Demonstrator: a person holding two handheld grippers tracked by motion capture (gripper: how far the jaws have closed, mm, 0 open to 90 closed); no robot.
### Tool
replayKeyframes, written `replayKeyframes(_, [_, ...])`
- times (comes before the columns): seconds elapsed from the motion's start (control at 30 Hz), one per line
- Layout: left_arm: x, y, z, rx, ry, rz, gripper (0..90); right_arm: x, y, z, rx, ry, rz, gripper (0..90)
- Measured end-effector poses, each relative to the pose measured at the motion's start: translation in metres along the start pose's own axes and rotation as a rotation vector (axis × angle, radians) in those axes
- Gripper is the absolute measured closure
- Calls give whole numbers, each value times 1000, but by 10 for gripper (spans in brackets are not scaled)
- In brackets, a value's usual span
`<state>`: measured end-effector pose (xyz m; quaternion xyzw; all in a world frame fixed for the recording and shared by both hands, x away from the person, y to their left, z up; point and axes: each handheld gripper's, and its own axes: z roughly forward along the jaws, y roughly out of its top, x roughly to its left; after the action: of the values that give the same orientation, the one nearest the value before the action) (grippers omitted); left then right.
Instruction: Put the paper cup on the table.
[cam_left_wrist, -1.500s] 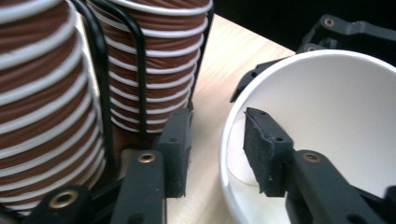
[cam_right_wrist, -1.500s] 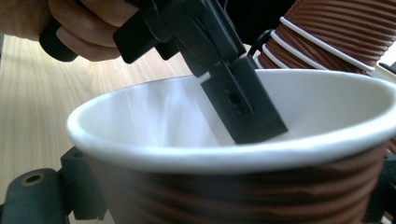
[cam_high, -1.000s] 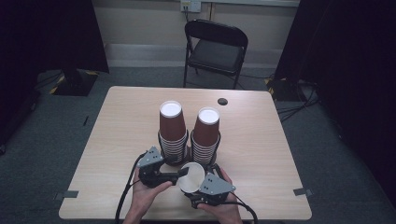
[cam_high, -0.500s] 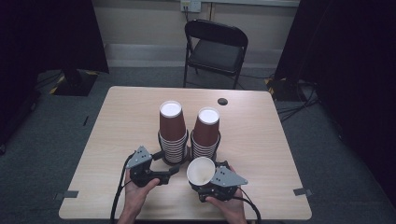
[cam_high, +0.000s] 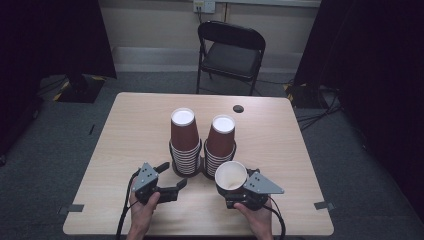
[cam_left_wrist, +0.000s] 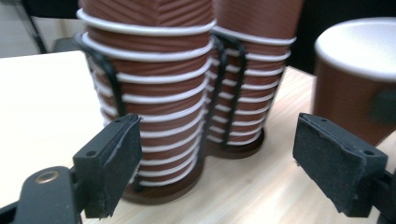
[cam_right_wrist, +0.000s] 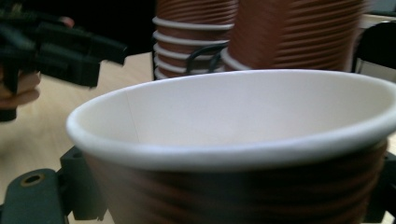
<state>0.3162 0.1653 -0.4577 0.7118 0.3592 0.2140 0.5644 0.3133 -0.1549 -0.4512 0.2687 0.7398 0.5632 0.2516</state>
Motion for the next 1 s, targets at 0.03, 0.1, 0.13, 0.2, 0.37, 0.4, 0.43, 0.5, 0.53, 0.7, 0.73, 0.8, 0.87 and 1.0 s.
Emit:
replayKeyframes(0.03, [0,-2,0,-1,12,-2,154,-3,1,-2,-9,-9,20,102])
replayKeyframes(0.1, [2,-7,1,-3,35,-5,155,-9,1,-5,-28,-23,51,102])
replayKeyframes(0.13, [3,-10,1,-5,43,-7,155,-12,1,-7,-36,-28,62,101])
replayKeyframes(0.2, [6,-15,1,-12,62,-4,155,-22,2,-11,-51,-62,76,101])
replayKeyframes(0.37, [7,-20,1,-13,101,-11,155,-35,4,-15,-65,-111,93,100])
replayKeyframes(0.4, [9,-24,0,-14,117,-19,155,-41,3,-15,-62,-134,106,100])
replayKeyframes(0.43, [9,-25,-1,-18,127,-33,155,-45,3,-15,-61,-142,109,100])
replayKeyframes(0.5, [10,-27,-2,-22,133,-36,155,-48,3,-14,-60,-155,111,100])
replayKeyframes(0.53, [10,-29,-4,-26,138,-42,155,-51,3,-13,-57,-168,111,100])
replayKeyframes(0.7, [10,-35,-5,-32,134,-41,155,-73,1,-5,-46,-217,140,100])
replayKeyframes(0.73, [9,-36,-5,-37,132,-40,155,-77,0,-4,-53,-222,155,100])
replayKeyframes(0.8, [8,-37,-5,-43,131,-37,154,-84,-2,-2,-61,-235,171,100])
replayKeyframes(0.87, [6,-39,-4,-46,131,-35,155,-91,-2,0,-56,-245,177,99])
replayKeyframes(1.0, [4,-41,-4,-65,120,-27,155,-101,2,5,-74,-252,189,99])
